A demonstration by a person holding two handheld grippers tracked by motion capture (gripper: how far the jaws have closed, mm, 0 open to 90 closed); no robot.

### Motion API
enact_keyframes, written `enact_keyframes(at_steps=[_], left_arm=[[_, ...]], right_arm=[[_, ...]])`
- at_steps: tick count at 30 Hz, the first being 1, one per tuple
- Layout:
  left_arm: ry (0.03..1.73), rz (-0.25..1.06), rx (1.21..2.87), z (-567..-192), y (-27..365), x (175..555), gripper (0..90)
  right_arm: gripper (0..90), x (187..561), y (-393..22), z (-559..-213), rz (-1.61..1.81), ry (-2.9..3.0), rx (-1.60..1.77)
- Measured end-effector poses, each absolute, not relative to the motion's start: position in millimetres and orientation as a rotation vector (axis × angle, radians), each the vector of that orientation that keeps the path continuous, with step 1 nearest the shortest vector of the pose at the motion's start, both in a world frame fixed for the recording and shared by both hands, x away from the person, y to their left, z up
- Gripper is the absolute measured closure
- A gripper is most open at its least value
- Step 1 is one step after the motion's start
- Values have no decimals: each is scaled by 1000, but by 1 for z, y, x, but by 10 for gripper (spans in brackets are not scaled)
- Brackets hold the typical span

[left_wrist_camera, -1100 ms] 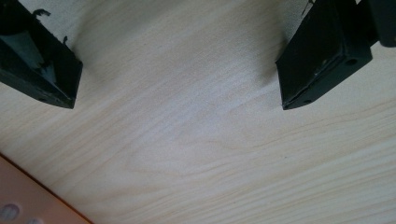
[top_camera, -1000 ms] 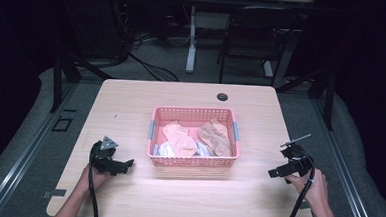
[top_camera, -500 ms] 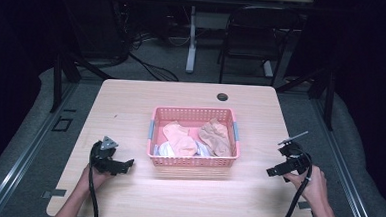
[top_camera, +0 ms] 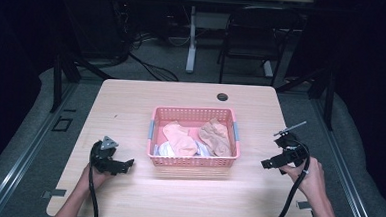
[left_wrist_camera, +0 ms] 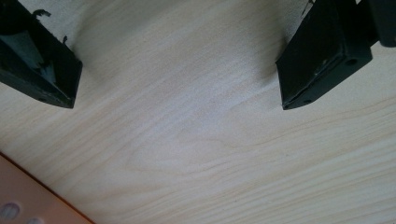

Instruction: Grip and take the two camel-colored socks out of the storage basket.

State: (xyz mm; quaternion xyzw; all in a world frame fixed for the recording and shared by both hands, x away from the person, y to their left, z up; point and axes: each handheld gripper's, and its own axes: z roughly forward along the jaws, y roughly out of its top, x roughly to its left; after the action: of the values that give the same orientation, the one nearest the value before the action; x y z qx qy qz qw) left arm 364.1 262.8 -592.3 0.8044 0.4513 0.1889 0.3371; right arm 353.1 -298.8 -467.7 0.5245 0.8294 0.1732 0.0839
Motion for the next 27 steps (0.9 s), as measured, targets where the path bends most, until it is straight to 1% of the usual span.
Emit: enact_keyframes(at_steps=[16, 21, 27], left_arm=[[1171, 493, 2102, -592, 263, 365, 0], [1171, 493, 2102, -592, 263, 365, 0], [1177, 492, 2098, -592, 263, 365, 0]], right_arm=[[20, 367, -267, -439, 529, 2508, 1473], [20, 376, -251, -429, 519, 2544, 1422], [20, 387, -229, -427, 529, 2563, 1380]])
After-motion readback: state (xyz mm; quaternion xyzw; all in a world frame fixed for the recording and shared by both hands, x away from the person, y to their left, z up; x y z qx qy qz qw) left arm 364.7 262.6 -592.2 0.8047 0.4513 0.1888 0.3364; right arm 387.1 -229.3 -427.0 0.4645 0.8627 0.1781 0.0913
